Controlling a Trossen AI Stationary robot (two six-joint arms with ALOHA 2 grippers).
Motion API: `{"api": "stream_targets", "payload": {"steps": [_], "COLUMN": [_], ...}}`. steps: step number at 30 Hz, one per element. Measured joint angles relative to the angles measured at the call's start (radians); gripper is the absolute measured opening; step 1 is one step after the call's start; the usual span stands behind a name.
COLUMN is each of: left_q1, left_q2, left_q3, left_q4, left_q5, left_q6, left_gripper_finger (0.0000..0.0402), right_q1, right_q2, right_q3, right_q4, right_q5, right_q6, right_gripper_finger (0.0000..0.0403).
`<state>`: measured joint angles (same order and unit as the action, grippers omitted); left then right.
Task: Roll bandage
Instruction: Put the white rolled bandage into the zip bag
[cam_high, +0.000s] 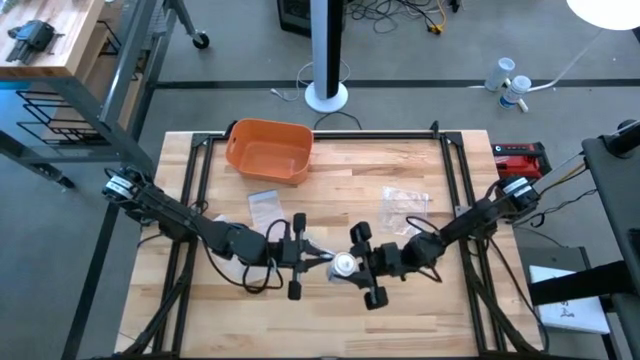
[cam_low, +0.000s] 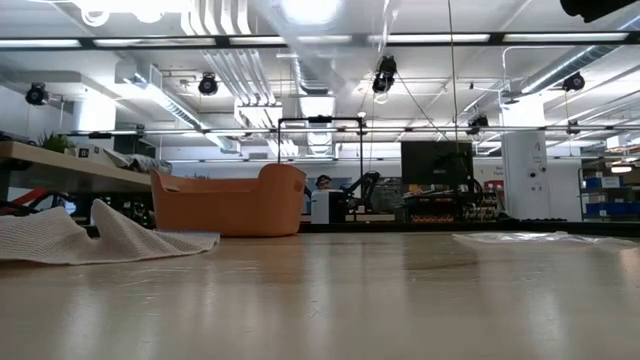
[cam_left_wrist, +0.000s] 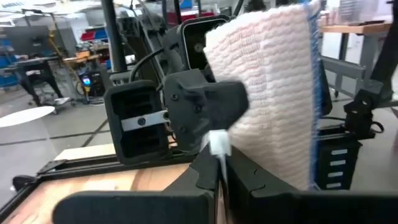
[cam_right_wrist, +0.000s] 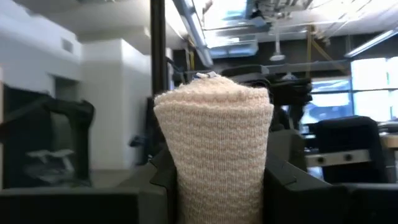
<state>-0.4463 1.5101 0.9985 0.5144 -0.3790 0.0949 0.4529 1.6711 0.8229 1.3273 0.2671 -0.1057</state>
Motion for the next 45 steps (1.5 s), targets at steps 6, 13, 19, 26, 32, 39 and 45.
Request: {"api": "stream_targets", "payload": {"steps": [6, 13, 19, 26, 32, 39, 45], "left_q1": [-0.016, -0.02, -0.032, -0.026, -0.016, -0.004, -0.004], "left_q2": [-0.002, -0.005, -0.001, 0.009, -0.001, -0.05, -0.101], "left_q3": [0.0, 0.0, -0.001, -0.007, -0.007, -0.002, -0.002], "left_q4": [-0.022, -0.033, -0.053, -0.054, -0.061, -0.158, -0.197], "left_q5": [0.014, 0.03, 0.049, 0.014, 0.0, -0.001, 0.004], "left_q6": [0.0, 0.01, 0.028, 0.0, 0.007, 0.031, 0.058], "left_gripper_finger": [0.0, 0.0, 0.0, 0.0, 0.0, 0.0, 0.0], "right_q1": [0.001, 0.002, 0.011, 0.002, -0.064, -0.066, -0.058], "right_q2": [-0.012, -0.069, -0.208, -0.416, -0.501, -0.45, -0.337], "right_q3": [-0.045, -0.092, -0.188, -0.351, -0.288, -0.212, -0.237], "right_q4": [0.048, 0.06, 0.085, -0.204, -0.912, -1.64, -1.685], "right_q5": [0.041, 0.063, 0.155, 0.287, 0.368, 0.111, -0.116], "right_q6": [-0.079, -0.134, -0.16, 0.047, 0.354, 0.821, 0.971], "right_gripper_finger": [0.0116, 0.0116, 0.0116, 0.0115, 0.0116, 0.0119, 0.0129]}}
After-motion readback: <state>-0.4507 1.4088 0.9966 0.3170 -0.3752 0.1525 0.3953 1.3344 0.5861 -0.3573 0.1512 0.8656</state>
